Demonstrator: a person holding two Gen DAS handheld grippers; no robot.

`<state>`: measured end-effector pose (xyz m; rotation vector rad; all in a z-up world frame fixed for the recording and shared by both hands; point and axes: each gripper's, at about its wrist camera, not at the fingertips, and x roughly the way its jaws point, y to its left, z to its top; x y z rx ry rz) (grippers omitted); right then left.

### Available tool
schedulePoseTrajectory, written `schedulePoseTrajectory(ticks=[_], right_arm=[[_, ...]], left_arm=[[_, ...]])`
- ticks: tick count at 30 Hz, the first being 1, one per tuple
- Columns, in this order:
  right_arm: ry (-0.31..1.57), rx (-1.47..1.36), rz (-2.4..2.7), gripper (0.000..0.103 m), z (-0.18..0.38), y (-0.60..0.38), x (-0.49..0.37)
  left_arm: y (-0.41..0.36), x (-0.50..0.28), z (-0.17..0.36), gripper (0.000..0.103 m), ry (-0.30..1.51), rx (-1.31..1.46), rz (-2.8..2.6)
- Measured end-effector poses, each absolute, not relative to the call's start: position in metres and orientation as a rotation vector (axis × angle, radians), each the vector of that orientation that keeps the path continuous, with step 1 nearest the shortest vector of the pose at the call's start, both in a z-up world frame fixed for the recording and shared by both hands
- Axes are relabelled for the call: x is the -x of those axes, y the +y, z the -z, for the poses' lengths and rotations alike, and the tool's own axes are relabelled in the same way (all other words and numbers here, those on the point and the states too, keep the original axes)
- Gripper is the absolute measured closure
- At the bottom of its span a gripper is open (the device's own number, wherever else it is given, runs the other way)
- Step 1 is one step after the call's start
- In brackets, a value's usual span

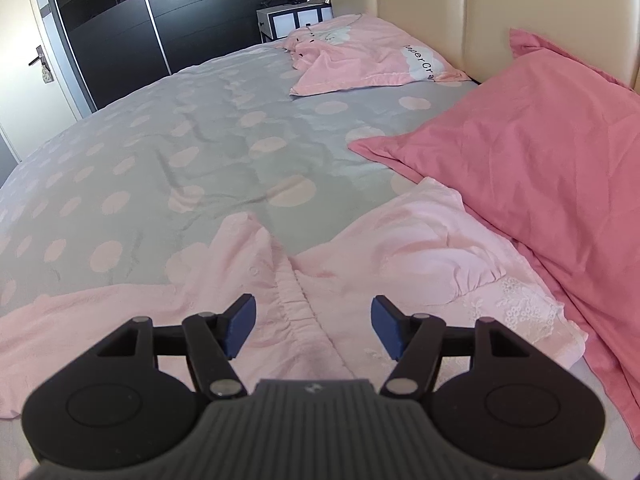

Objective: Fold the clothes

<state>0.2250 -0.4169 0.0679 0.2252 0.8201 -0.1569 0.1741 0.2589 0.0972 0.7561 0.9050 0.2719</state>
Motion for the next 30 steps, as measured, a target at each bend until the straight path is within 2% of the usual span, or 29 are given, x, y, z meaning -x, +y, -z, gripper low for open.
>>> schedulePoseTrajectory(ticks=[3,4,8,16,25,30], right_arm=[[0.829,-0.215,0.148,0.036,-0.070,-0.422,-0.219],[0.830,-0.218,0.148,0.036,-0.071,-0.425,-0.215],[0.849,-0.234,0.163,0.036,-0.068,-0.437,-0.201],[0.942,-0.259,0.170,0.038,-0.048,-0.471,-0.157],[1.074,-0.467,0.126,0.040,-0.005,-0.498,-0.108],[1.093,-0.531,0.097,0.052,0.019,-0.488,-0.108]], left_arm=[[0.248,-0.153,-0.106,0.056,0.852,-0.735,-0.242],[0.243,-0.147,-0.109,0.055,0.842,-0.712,-0.226],[0.211,-0.121,-0.112,0.055,0.872,-0.626,-0.085],[0.138,-0.058,-0.084,0.055,0.971,-0.695,0.311],[0.113,0.003,-0.056,0.054,0.994,-0.646,0.407],[0.111,0.027,-0.046,0.054,0.997,-0.633,0.414]])
